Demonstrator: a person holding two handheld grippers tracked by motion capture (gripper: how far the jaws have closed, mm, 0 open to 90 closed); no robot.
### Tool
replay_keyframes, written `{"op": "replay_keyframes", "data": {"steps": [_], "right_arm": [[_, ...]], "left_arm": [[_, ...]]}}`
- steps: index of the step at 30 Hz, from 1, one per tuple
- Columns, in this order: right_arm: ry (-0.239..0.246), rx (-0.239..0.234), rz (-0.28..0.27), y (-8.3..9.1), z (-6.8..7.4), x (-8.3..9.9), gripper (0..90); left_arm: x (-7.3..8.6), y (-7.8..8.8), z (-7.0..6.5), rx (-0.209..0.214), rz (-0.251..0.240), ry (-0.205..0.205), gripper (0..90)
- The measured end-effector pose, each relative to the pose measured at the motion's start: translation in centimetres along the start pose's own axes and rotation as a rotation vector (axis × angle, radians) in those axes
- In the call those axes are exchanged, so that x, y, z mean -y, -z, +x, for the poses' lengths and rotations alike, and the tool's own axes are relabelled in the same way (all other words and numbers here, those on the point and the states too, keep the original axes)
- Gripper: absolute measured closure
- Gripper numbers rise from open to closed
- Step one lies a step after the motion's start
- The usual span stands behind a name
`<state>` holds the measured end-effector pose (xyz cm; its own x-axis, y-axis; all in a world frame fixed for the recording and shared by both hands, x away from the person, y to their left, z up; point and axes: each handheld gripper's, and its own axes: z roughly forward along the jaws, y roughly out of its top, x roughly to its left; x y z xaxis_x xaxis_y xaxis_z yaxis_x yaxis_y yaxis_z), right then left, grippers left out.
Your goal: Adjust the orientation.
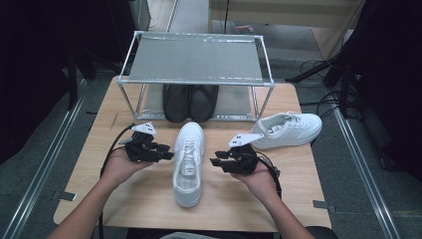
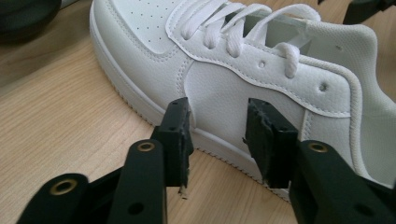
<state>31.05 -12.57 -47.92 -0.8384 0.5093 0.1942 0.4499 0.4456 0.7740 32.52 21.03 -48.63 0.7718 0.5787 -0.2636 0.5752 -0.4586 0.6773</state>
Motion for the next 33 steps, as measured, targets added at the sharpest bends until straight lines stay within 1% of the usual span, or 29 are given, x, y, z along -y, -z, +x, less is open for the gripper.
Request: {"op": "replay_keyframes", "data": {"steps": [3, 5, 7, 10, 14, 16, 21, 24, 26, 27, 30, 33], "right_arm": [[-0.01, 0.009, -0.022, 0.4, -0.6, 0.1, 59.7], [-0.016, 0.016, -0.032, 0.7, -1.0, 0.2, 57.6], [-0.021, 0.025, -0.036, 0.9, -1.3, 0.2, 55.9], [-0.028, 0.037, -0.05, 1.3, -1.7, 0.3, 54.7], [-0.048, 0.06, -0.067, 2.2, -2.6, 0.4, 54.7], [-0.067, 0.068, -0.074, 2.6, -3.1, 0.4, 54.9], [-0.087, 0.107, -0.089, 3.9, -4.3, 0.5, 55.7], [-0.103, 0.133, -0.097, 4.7, -5.1, 0.6, 55.7], [-0.116, 0.149, -0.103, 5.2, -5.7, 0.6, 55.8], [-0.118, 0.16, -0.106, 5.5, -6.1, 0.7, 56.0], [-0.153, 0.192, -0.097, 6.2, -7.1, 0.9, 57.0], [-0.18, 0.221, -0.109, 7.1, -8.1, 1.0, 57.7]], "left_arm": [[0.2, -0.2, 0.2, -0.001, 0.003, -0.002, 54.9], [0.2, -0.3, 0.3, -0.01, 0.006, -0.006, 53.2], [0.3, -0.4, 0.5, -0.013, 0.005, 0.003, 50.4], [0.5, -0.5, 0.8, -0.015, 0.017, 0.013, 47.0], [0.6, -0.6, 1.0, -0.012, 0.021, 0.014, 45.7], [0.6, -0.7, 1.0, -0.013, 0.022, 0.012, 45.7], [0.7, -0.7, 0.9, -0.009, 0.032, -0.005, 45.2], [0.8, -0.7, 0.8, -0.012, 0.03, 0.005, 44.8], [0.9, -0.6, 0.9, -0.015, 0.036, -0.004, 44.7], [0.9, -0.6, 0.9, -0.018, 0.032, -0.003, 44.7], [0.9, -0.5, 1.0, -0.017, 0.028, 0.002, 44.6], [1.0, -0.5, 0.9, -0.02, 0.037, 0.003, 44.6]]}}
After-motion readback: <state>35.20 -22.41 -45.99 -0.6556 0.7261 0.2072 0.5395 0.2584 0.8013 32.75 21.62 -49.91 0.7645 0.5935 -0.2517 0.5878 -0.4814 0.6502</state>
